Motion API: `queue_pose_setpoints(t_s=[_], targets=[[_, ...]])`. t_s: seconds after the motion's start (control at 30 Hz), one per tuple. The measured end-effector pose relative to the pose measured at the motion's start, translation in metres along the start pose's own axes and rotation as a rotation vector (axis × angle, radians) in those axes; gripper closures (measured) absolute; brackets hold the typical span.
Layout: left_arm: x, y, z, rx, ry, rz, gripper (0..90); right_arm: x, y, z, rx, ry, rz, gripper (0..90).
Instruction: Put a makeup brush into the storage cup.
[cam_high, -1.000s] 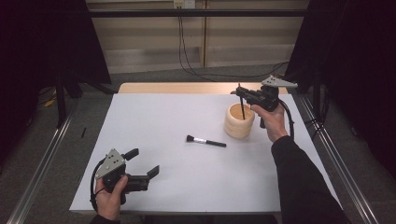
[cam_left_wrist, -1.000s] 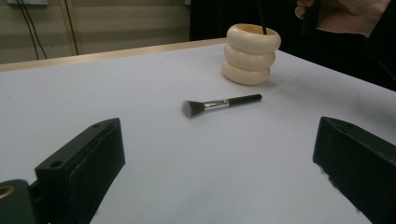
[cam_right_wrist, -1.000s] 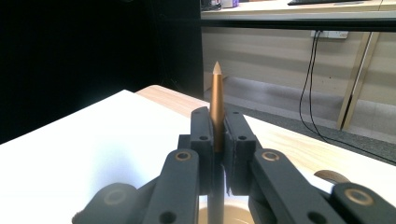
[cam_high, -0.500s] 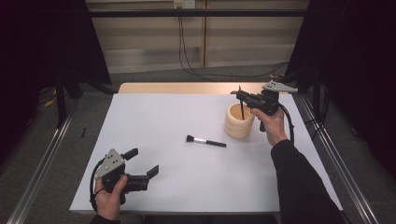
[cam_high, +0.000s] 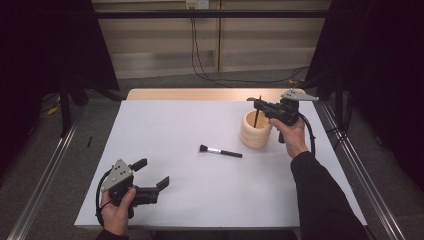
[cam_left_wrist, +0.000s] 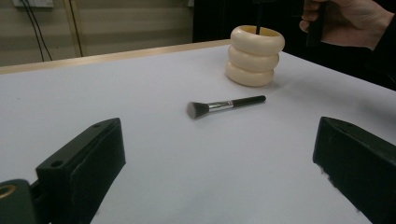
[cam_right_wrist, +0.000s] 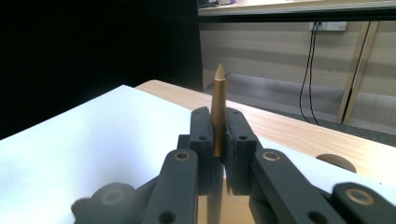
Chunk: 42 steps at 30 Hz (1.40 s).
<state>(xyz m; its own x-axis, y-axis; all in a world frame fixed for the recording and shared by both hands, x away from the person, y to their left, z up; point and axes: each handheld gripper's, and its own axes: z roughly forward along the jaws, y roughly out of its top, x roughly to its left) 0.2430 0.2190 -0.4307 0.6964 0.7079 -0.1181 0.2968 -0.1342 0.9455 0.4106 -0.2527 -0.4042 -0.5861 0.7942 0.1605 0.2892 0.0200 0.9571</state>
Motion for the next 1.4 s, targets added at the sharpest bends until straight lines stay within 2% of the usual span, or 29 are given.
queue_pose_setpoints(t_s=[0.27, 0.37, 0.43, 0.5, 0.57, 0.6, 0.67, 0.73, 0.87, 1.03, 1.13, 1.2, 1.4], targets=[[0.0009, -0.0004, -0.0002, -0.001, 0.004, -0.004, 2.3, -0.0002, -0.0032, 0.0004, 0.004, -0.004, 0.009, 80.1], [0.0008, -0.0004, -0.0002, -0.001, 0.004, -0.004, 2.2, -0.0005, -0.0039, 0.0007, 0.003, -0.003, 0.008, 76.5], [0.0008, -0.0004, 0.0, 0.001, 0.005, -0.001, 2.3, -0.0005, -0.0039, 0.001, -0.002, -0.011, 0.02, 68.3], [0.0008, -0.0005, 0.0, 0.001, 0.004, -0.001, 2.3, -0.0004, -0.0036, 0.0007, 0.002, -0.01, 0.011, 67.2], [0.0009, -0.0006, 0.0002, -0.002, 0.002, -0.005, 2.2, 0.0006, -0.0031, 0.0009, -0.007, -0.012, 0.011, 57.2], [0.001, -0.0006, 0.0002, -0.001, 0.002, -0.003, 2.2, 0.001, -0.0027, 0.0006, -0.004, -0.023, 0.006, 54.7], [0.0007, -0.0005, 0.0, 0.0, 0.007, -0.002, 2.2, 0.0019, -0.002, 0.0006, -0.01, -0.014, 0.0, 47.7], [0.001, -0.0007, 0.0002, 0.0, 0.001, -0.004, 2.3, 0.0032, -0.0013, 0.0008, -0.007, -0.033, -0.007, 33.0], [0.0022, -0.0008, 0.0002, 0.006, 0.0, -0.002, 2.2, 0.0046, -0.0005, 0.0003, -0.012, -0.054, -0.01, 17.2], [0.0024, -0.001, 0.0002, 0.0, 0.005, -0.01, 2.2, 0.005, 0.0005, -0.0016, -0.027, -0.038, -0.023, 2.8], [0.0023, -0.001, 0.0003, 0.001, 0.005, -0.01, 2.2, 0.0058, 0.001, -0.0024, -0.021, -0.063, -0.013, 2.5], [0.0022, -0.0009, 0.0001, 0.002, 0.009, -0.009, 2.2, 0.0059, 0.0, -0.0035, -0.027, -0.052, -0.013, 1.7], [0.0035, -0.0008, -0.0001, 0.001, 0.018, -0.011, 2.0, 0.0073, -0.0004, -0.0071, -0.025, -0.076, -0.025, 1.4]])
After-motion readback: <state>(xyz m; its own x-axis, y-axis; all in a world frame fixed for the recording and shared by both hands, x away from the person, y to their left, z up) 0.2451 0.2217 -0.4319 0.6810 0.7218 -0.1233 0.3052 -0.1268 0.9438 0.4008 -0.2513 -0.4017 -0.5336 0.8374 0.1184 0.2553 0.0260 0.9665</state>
